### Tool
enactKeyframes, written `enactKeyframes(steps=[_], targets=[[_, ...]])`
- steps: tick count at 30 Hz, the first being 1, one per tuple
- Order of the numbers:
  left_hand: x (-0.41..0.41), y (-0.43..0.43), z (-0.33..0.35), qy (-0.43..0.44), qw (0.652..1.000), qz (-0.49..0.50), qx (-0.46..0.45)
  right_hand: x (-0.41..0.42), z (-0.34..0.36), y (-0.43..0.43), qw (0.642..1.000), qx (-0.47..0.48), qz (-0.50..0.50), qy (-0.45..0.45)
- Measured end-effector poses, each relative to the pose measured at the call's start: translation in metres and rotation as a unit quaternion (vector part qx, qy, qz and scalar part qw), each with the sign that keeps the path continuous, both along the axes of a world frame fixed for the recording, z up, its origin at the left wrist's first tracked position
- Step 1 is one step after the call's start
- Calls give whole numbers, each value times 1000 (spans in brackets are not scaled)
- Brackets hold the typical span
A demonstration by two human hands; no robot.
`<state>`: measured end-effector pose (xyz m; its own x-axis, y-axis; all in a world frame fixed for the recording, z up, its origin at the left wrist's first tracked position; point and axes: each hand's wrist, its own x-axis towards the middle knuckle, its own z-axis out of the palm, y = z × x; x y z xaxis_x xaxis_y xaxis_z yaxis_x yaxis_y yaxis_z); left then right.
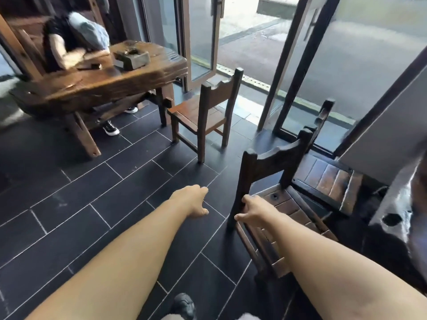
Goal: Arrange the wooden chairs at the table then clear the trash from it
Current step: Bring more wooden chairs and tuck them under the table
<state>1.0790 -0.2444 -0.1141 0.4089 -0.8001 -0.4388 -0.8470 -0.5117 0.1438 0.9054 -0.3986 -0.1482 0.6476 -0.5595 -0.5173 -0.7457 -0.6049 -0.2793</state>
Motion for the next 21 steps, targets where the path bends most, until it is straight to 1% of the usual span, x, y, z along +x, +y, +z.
enactKeyframes(steps=[6, 11, 18, 21], targets=[[79, -51, 10, 1, 999, -37, -6, 66, 14, -32, 999, -4, -41, -10], [133, -109, 13, 2, 997, -69, -15, 114, 20, -86, 997, -12, -72, -20], [220, -221, 11, -20, 995, -94, -31, 203, 20, -195, 994, -29, -93, -43], [254, -279, 9, -14, 995, -100, -22, 234, 16, -248, 994, -25, -101, -36]])
